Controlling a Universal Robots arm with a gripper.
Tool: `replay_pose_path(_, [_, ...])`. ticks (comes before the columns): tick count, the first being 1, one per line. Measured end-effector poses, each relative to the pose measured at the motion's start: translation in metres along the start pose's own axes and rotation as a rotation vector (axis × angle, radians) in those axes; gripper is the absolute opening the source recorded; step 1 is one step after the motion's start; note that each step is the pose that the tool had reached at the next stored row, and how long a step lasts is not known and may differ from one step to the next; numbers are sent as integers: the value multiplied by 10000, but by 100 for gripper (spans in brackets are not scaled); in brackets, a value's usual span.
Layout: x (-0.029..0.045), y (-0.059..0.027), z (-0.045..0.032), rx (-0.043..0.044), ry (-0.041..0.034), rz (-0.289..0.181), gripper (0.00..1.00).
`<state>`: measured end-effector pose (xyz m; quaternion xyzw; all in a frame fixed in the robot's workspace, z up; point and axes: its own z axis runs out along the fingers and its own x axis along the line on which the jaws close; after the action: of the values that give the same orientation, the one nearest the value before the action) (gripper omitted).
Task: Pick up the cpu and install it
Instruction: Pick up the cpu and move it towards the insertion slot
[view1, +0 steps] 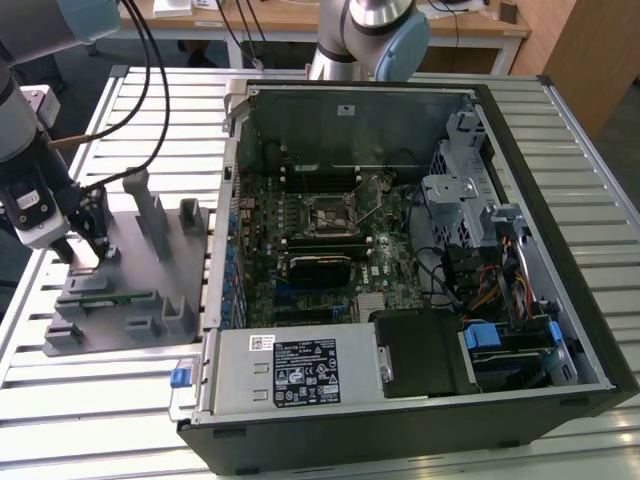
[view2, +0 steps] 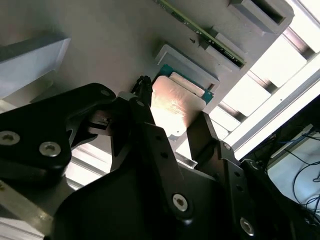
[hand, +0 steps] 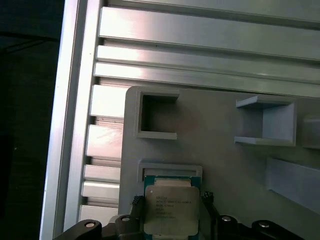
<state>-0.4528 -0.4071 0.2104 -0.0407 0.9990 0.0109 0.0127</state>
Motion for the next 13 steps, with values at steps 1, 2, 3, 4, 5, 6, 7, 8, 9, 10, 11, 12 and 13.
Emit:
replay_pose_path(1, [-1, 1, -28, 0, -1, 0, 53])
replay_pose_path(2, [-1, 2, -50, -1, -1, 0, 53])
replay_pose_path(3, [-2, 2, -71, -1, -1, 0, 53])
replay_pose_path(4, [-2, 3, -86, -1, -1, 1, 53])
replay_pose_path(5, [-2, 3, -94, -1, -1, 1, 53])
replay_pose_path(6, [-3, 3, -94, -1, -4, 0, 53])
replay_pose_path(7, [-3, 3, -95, 2, -2, 0, 53])
replay_pose_path(8, [-2, 3, -95, 5, -2, 0, 53])
replay_pose_path(9, [-2, 3, -95, 6, -1, 1, 53])
replay_pose_path(10, [-2, 3, -96, 6, -1, 1, 53])
replay_pose_path(11, [-2, 3, -98, 6, 0, 0, 53])
replay_pose_path(12, [-2, 3, -104, 7, 2, 1, 53])
replay_pose_path(13, [-2, 3, -110, 8, 3, 0, 53])
